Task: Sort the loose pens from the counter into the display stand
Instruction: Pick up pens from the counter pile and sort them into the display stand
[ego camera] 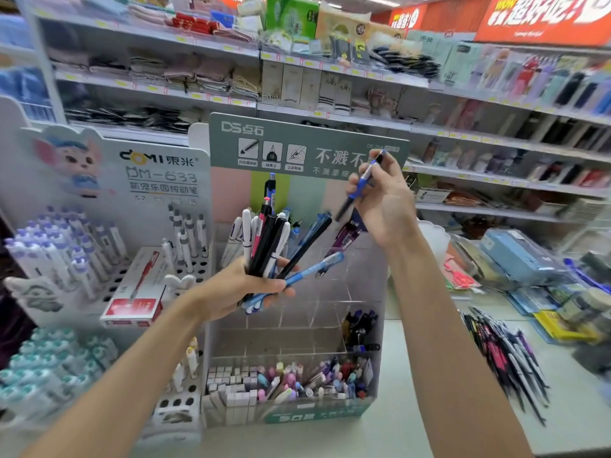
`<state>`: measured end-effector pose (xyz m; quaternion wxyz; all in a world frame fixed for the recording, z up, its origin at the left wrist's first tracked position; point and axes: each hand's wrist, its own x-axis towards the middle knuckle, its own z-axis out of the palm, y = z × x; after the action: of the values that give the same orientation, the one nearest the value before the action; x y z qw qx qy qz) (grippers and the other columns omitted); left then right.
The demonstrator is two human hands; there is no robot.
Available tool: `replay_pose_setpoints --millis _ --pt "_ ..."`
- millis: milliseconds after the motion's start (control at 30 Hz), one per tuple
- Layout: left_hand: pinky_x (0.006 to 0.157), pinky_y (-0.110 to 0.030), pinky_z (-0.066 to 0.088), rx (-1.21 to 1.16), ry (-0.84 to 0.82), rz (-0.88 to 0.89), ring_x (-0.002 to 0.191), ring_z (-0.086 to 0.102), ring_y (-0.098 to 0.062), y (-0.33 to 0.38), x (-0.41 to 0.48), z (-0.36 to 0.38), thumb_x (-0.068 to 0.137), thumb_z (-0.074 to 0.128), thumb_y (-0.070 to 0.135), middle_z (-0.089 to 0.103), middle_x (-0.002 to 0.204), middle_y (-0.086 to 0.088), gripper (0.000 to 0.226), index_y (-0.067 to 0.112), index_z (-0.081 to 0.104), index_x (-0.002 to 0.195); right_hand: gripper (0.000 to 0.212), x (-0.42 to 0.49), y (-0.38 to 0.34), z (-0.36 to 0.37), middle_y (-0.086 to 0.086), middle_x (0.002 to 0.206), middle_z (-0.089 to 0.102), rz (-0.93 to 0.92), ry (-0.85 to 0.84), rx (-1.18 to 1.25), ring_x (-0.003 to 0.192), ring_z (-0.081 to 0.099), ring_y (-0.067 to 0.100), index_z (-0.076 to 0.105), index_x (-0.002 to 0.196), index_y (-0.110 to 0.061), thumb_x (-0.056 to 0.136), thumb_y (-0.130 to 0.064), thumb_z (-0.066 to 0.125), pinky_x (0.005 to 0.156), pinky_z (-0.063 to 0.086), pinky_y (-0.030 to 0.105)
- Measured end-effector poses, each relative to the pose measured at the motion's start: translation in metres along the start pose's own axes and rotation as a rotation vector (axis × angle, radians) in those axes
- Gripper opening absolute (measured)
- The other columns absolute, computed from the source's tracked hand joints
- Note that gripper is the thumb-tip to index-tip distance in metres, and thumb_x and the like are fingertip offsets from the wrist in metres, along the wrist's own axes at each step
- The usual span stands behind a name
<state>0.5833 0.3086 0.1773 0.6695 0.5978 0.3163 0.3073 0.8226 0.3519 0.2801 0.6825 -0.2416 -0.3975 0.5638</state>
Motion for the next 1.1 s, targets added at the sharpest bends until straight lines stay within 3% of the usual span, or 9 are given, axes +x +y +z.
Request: replay_pose_setpoints --millis 67,167,233,333,467,567,667,767,1100 --pt "0.064 -0.027 0.049 0.027 -0.023 -0.034 0.067 0.055 -0.018 0.002 -0.001 -0.003 0.077 0.078 0.018 0.072 0.093 -0.014 0.042 0.012 0.064 0.116 0.008 0.004 -0.001 0.007 0.003 0.079 0.061 -0.01 -0.055 -0.268 0.059 0.047 0.012 0.052 0.104 -0.012 0.101 -0.013 0.045 0.051 0.036 0.02" --pt "0.062 -0.025 0.05 0.096 -0.065 -0.069 0.069 0.056 -0.018 0.008 -0.001 0.0 0.079 0.077 0.013 0.073 0.091 -0.012 0.036 0.014 0.067 0.114 0.019 -0.001 0.009 0.024 -0.003 0.093 0.069 0.102 -0.295 -0.897 0.065 0.05 0.003 0.062 0.11 -0.019 0.095 -0.031 0.062 0.054 0.037 0.015" --pt "0.06 -0.024 0.049 0.129 -0.09 -0.071 0.068 0.055 -0.017 0.011 0.0 0.003 0.079 0.072 0.013 0.073 0.091 -0.011 0.035 0.012 0.066 0.114 0.018 -0.007 0.015 0.032 -0.004 0.085 0.066 0.169 -0.41 -1.048 0.062 0.049 0.0 0.069 0.106 -0.019 0.093 -0.031 0.066 0.057 0.037 0.014" --pt "0.062 -0.027 0.049 0.154 -0.067 -0.04 0.067 0.055 -0.017 0.012 0.001 0.003 0.08 0.078 0.015 0.073 0.092 -0.012 0.037 0.008 0.066 0.115 0.015 -0.004 0.02 0.035 0.001 0.072 0.055 0.13 -0.32 -0.953 0.06 0.043 0.009 0.066 0.091 -0.012 0.099 -0.021 0.057 0.059 0.035 0.02" --pt "0.066 -0.029 0.052 0.09 0.035 -0.02 0.067 0.06 -0.016 0.008 0.004 -0.002 0.055 0.093 0.046 0.073 0.097 -0.014 0.084 0.005 0.059 0.121 0.024 0.013 0.009 0.016 0.003 0.07 0.063 0.032 0.106 -0.363 0.07 0.058 0.017 0.049 0.086 -0.009 0.106 -0.011 0.036 0.081 0.048 0.035" --pt "0.061 -0.026 0.055 -0.077 0.166 -0.002 0.067 0.067 -0.018 0.002 0.004 -0.006 0.04 0.098 0.046 0.074 0.1 -0.017 0.095 0.008 0.059 0.119 0.022 0.016 -0.004 -0.011 0.008 0.078 0.061 -0.028 0.206 -0.198 0.078 0.065 0.024 0.045 0.089 -0.008 0.107 -0.011 0.031 0.091 0.052 0.045" --pt "0.061 -0.028 0.058 -0.183 0.321 0.034 0.069 0.072 -0.021 0.0 0.002 -0.006 0.056 0.094 0.03 0.073 0.102 -0.021 0.071 0.01 0.058 0.115 0.02 0.015 -0.001 -0.032 0.006 0.075 0.053 -0.067 0.252 -0.136 0.066 0.057 0.019 0.043 0.089 -0.01 0.106 -0.007 0.033 0.075 0.055 0.036" --pt "0.06 -0.026 0.059 -0.2 0.464 0.076 0.067 0.073 -0.018 0.005 -0.001 -0.006 0.087 0.063 0.003 0.076 0.097 -0.016 0.027 0.014 0.059 0.11 0.021 0.018 0.006 -0.041 0.005 0.075 0.05 -0.096 0.281 -0.125 0.064 0.05 0.016 0.045 0.089 -0.011 0.105 -0.003 0.034 0.069 0.048 0.03" --pt "0.061 -0.026 0.059 -0.13 0.398 0.085 0.07 0.073 -0.016 0.006 0.019 0.015 0.088 0.061 0.002 0.077 0.094 -0.009 0.027 0.014 0.059 0.111 0.019 0.018 0.003 -0.082 0.003 0.073 0.054 -0.194 0.47 -0.239 0.063 0.054 0.011 0.046 0.089 -0.012 0.104 -0.003 0.037 0.071 0.05 0.025"
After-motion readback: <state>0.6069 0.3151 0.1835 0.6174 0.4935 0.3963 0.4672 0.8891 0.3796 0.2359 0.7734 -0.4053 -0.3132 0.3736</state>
